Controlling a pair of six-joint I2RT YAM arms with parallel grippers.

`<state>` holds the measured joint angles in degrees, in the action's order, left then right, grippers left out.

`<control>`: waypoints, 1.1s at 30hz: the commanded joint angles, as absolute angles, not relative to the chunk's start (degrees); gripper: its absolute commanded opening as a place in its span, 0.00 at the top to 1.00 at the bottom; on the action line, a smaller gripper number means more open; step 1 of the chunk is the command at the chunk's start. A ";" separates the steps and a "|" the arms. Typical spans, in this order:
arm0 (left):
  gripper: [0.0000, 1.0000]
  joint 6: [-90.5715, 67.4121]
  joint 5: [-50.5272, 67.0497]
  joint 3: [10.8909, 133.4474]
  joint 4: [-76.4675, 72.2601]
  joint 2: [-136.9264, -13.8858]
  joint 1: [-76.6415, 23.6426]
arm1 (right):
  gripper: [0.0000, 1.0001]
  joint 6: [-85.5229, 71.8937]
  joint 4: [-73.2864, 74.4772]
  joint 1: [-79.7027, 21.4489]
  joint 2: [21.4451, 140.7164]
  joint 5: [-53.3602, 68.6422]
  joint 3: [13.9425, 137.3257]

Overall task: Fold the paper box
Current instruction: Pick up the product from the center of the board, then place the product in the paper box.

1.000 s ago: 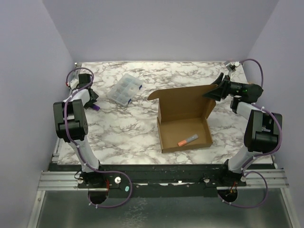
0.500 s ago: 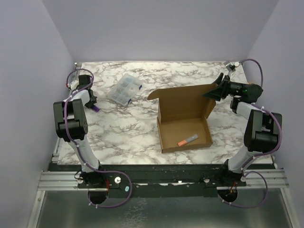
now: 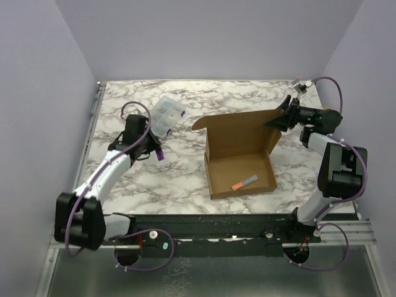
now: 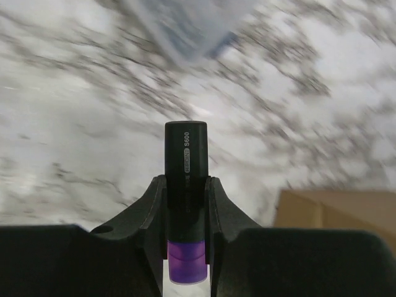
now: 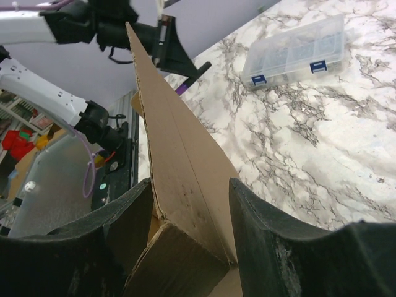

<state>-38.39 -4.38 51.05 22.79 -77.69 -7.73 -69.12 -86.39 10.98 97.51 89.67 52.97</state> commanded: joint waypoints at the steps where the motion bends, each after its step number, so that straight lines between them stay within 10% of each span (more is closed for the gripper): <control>1: 0.97 -36.01 14.07 40.19 13.42 -64.03 -16.78 | 0.44 -68.81 -102.24 11.34 98.05 105.42 53.00; 12: 1.00 -26.61 20.66 24.72 -7.10 -41.90 -39.81 | 0.44 -69.26 -102.30 11.29 98.08 105.39 53.39; 25: 0.99 1.07 -1.77 47.92 -15.67 -79.19 -64.73 | 0.44 -69.37 -102.26 11.29 97.97 105.46 52.52; 33: 0.47 6.21 -9.88 54.00 -13.36 -87.40 -66.86 | 0.44 -69.05 -102.30 11.33 98.13 105.41 52.38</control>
